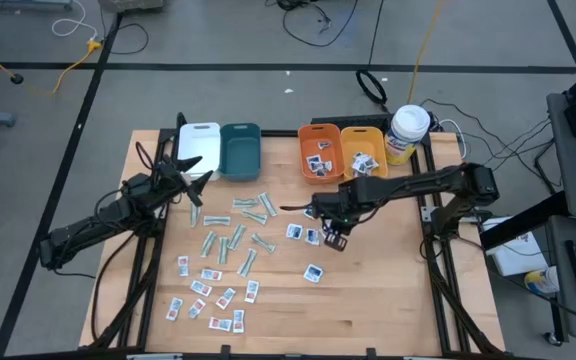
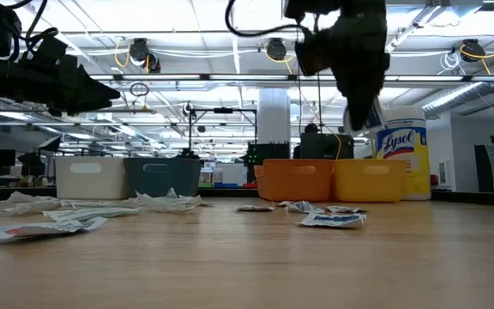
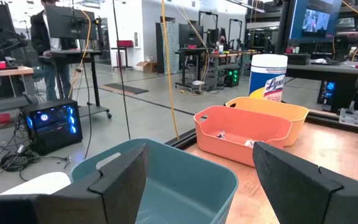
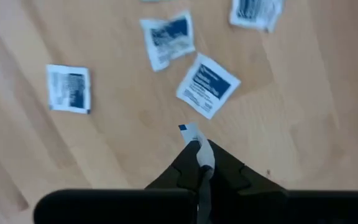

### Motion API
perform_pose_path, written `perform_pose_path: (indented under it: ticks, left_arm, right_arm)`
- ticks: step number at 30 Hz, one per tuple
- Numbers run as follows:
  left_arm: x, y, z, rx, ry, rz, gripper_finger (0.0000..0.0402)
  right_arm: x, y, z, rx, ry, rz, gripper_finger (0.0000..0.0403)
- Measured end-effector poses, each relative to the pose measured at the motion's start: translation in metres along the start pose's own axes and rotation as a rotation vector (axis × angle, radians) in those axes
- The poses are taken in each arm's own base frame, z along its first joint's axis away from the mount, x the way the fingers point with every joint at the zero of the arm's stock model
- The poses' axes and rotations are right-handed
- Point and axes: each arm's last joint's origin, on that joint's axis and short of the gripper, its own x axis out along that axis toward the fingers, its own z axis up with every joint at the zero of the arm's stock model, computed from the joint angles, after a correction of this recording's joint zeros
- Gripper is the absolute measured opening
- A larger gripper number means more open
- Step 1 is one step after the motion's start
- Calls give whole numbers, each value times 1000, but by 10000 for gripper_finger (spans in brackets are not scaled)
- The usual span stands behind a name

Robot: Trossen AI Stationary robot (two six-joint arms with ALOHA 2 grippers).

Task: Pick & Place First Aid Supplies
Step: Put the alcohol pad into the orange bin

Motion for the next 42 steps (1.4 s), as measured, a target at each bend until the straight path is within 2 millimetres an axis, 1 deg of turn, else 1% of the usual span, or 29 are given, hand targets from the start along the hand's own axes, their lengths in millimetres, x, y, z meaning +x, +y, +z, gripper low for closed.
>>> perform_pose_path:
  ticks: [5, 8, 12, 18, 23, 27, 30, 32, 36, 38, 41, 42]
  left_arm:
    - [0, 0, 0, 0, 0, 0, 296]
    - [0, 0, 0, 0, 0, 0, 296]
    - [0, 0, 0, 0, 0, 0, 296]
    - [0, 0, 0, 0, 0, 0, 296]
    - [0, 0, 0, 0, 0, 0, 296]
    - [0, 0, 0, 0, 0, 0, 296]
    - [0, 0, 0, 0, 0, 0, 296]
    - [0, 0, 0, 0, 0, 0, 296]
    - [0, 0, 0, 0, 0, 0, 296]
    - [0, 0, 0, 0, 0, 0, 296]
    - [0, 0, 0, 0, 1, 0, 296]
    - [0, 0, 0, 0, 0, 0, 296]
  right_arm:
    - [-16, 1, 7, -106, -38, 14, 3]
    - [-22, -8, 16, -170, -75, 17, 5]
    - [-27, -31, 29, -213, -116, -19, 3]
    - [-32, -77, 44, -237, -167, -140, 4]
    - [-31, -112, 56, -246, -197, -173, 5]
    - [-30, -134, 66, -268, -242, -204, 5]
    - [-29, -149, 68, -282, -244, -224, 6]
    - [-28, -158, 74, -293, -271, -257, 6]
    - [-24, -174, 76, -299, -256, -307, 6]
    - [-23, -178, 83, -294, -296, -319, 6]
    - [-11, -185, 85, -275, -268, -312, 6]
    - [-6, -187, 89, -275, -276, -310, 6]
